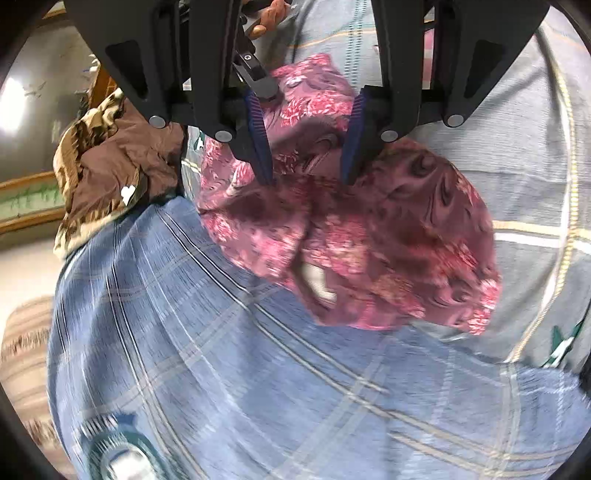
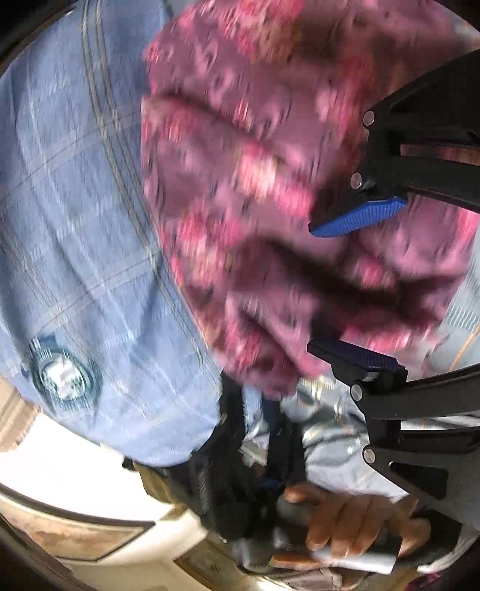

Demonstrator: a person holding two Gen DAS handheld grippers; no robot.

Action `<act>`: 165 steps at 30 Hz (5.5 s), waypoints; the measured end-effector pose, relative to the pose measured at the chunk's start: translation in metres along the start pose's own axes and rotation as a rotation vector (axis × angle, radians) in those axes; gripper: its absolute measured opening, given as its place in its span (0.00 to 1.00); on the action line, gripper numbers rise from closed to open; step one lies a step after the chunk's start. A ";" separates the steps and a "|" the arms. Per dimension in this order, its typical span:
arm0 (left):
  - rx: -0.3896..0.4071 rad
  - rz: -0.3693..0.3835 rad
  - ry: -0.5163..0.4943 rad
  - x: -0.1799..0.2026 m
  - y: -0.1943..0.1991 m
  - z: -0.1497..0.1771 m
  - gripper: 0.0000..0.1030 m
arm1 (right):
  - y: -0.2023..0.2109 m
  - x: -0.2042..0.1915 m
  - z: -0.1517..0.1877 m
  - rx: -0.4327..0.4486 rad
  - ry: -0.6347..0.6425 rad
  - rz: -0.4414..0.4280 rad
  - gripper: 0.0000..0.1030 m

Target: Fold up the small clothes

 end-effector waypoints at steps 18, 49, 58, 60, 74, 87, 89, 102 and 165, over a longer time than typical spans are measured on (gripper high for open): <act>-0.162 -0.101 -0.368 0.066 -0.036 0.004 0.59 | 0.000 0.009 0.035 -0.054 -0.040 0.134 0.58; 0.126 0.013 -0.042 -0.113 0.054 0.107 0.09 | -0.003 -0.038 0.077 -0.181 0.114 0.141 0.60; 0.148 0.053 0.013 -0.107 0.031 0.049 0.61 | -0.050 -0.042 -0.001 -0.144 0.114 0.158 0.60; 0.134 0.086 -0.001 -0.109 0.020 0.057 0.61 | -0.068 -0.033 -0.020 -0.158 0.116 0.209 0.60; 0.167 -0.143 -0.107 -0.123 0.017 0.059 0.36 | -0.186 -0.017 -0.053 -0.243 0.220 0.274 0.13; 0.213 0.012 0.129 -0.174 0.056 0.041 0.45 | -0.073 -0.105 0.070 -0.296 0.444 0.073 0.60; 0.209 0.019 0.154 -0.183 0.056 0.044 0.45 | -0.071 -0.124 0.107 -0.330 0.582 0.087 0.60; 0.193 0.073 0.206 -0.194 0.057 0.041 0.50 | -0.114 -0.137 0.159 -0.347 0.987 0.316 0.53; -0.028 -0.219 -0.446 0.234 -0.147 0.111 0.45 | 0.180 0.153 0.057 0.226 -0.350 0.046 0.14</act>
Point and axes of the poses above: each gripper's, at about its wrist camera, not at the fingertips, and y roughly against the way its jaws point, x to its right, z to its underside, the point moved 8 cm from there along -y, roughly the way its jaws point, and after that the axes turned 9 degrees about -z, right-handed, at the moved point
